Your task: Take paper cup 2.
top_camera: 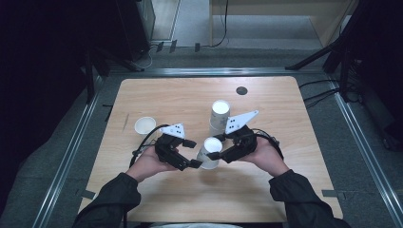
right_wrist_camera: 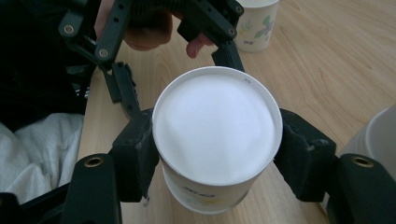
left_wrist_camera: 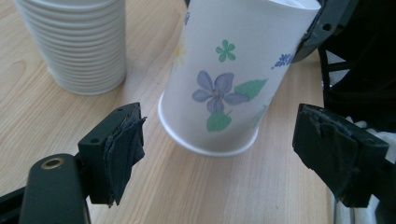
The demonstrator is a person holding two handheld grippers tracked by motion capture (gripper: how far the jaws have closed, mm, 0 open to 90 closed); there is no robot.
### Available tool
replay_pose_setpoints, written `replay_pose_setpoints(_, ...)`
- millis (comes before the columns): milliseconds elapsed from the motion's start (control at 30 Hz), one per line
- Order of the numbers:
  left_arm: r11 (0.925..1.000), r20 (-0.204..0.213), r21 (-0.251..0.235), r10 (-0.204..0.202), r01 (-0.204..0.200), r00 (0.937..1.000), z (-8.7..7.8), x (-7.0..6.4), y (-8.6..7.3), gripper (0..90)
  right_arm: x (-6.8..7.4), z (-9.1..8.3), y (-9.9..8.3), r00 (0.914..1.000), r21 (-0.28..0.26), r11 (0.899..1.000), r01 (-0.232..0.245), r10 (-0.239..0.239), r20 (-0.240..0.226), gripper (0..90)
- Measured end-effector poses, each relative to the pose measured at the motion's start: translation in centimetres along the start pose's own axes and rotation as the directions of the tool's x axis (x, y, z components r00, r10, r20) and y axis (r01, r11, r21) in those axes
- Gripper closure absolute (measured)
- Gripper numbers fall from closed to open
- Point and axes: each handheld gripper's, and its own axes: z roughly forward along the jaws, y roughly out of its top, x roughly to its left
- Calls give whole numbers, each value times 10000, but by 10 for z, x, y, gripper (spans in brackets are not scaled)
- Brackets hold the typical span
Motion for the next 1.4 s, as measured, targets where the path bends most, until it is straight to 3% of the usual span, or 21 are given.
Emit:
replay_pose_setpoints(467,9993,248,-382,57,-47,9997,7,-2,1,165,6,0,12,9991,-523,9986,-123,101,-408,365)
replay_pose_setpoints(667,9984,165,-505,279,-271,9995,8,-4,1,178,8,-2,16,9987,-691,9975,-171,137,-493,365)
replay_pose_setpoints(833,9952,26,-639,742,-739,9972,6,-7,1,235,7,-3,16,9982,-746,9968,-303,262,-547,368)
replay_pose_setpoints(967,9892,-139,-723,1265,-1272,9919,4,-12,1,286,7,-3,16,9979,-772,9965,-334,290,-580,371)
replay_pose_setpoints(1267,9915,-31,-564,1170,-1170,9931,5,-10,1,325,6,-2,15,9978,-686,9968,-399,361,-560,359)
replay_pose_setpoints(1400,9947,-5,-379,954,-954,9954,5,-8,3,325,6,-1,14,9987,-698,9971,-289,259,-445,260)
